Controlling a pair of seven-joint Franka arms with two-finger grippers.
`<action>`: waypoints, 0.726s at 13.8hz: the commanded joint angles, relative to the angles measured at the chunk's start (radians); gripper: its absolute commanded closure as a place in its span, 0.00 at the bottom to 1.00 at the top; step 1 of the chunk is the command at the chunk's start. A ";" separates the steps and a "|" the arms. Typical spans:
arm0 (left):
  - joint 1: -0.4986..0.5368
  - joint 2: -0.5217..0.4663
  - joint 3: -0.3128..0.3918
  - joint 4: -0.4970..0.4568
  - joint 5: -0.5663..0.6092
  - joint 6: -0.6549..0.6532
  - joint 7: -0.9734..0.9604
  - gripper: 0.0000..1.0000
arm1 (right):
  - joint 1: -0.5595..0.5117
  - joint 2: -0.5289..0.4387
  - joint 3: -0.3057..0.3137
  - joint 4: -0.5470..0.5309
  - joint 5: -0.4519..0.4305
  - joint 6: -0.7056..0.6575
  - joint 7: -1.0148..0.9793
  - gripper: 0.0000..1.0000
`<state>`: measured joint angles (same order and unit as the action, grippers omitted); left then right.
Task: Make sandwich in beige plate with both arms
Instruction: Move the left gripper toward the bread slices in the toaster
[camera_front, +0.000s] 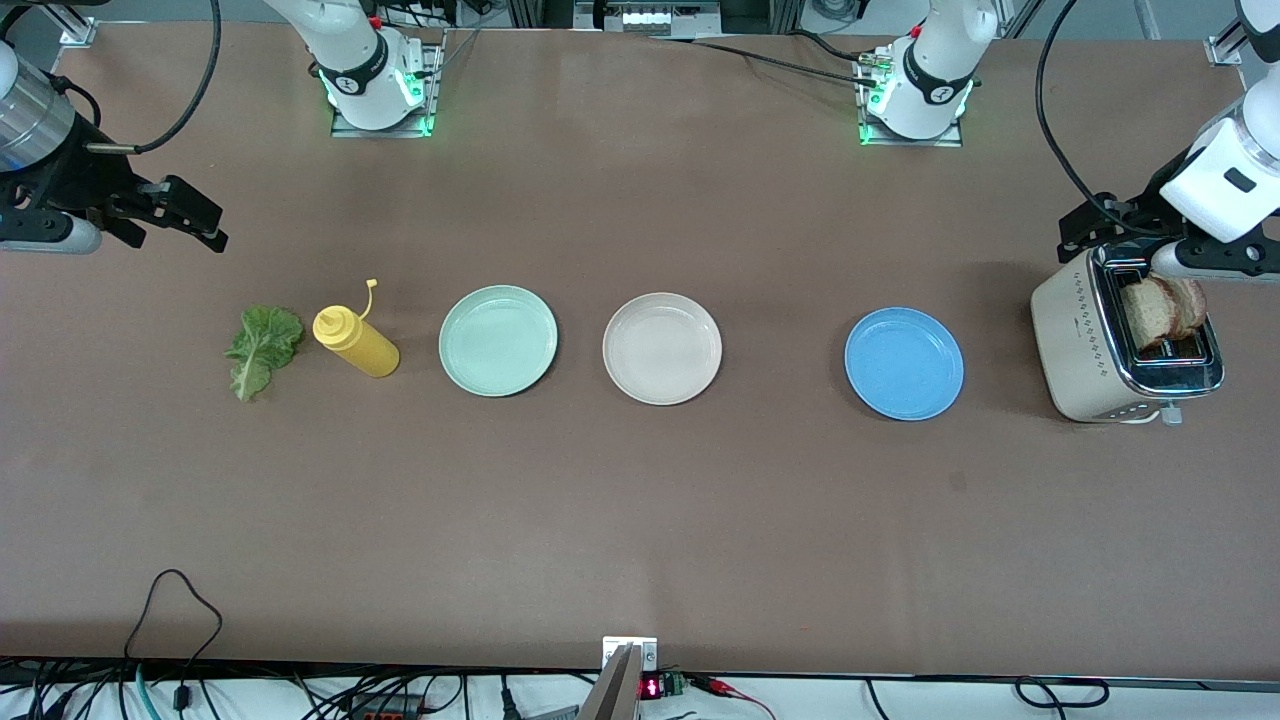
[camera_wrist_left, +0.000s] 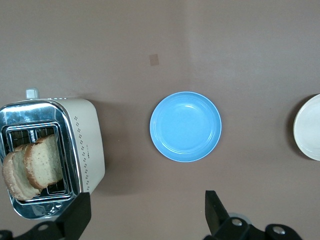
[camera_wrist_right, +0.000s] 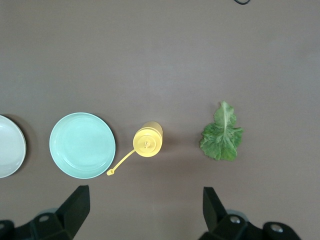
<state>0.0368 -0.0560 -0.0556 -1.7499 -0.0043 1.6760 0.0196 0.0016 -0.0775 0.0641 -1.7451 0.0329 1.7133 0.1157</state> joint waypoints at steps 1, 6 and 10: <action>0.000 0.018 -0.001 0.035 0.015 -0.022 -0.003 0.00 | -0.018 0.019 0.009 0.015 0.019 0.003 -0.039 0.00; 0.002 0.027 -0.001 0.040 0.015 -0.024 -0.007 0.00 | -0.018 0.097 0.008 0.124 0.018 -0.058 -0.042 0.00; 0.003 0.030 -0.001 0.038 0.015 -0.033 -0.016 0.00 | -0.020 0.097 0.006 0.124 0.018 -0.107 -0.044 0.00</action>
<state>0.0384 -0.0452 -0.0548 -1.7475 -0.0043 1.6742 0.0182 -0.0025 0.0146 0.0635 -1.6457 0.0334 1.6427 0.0948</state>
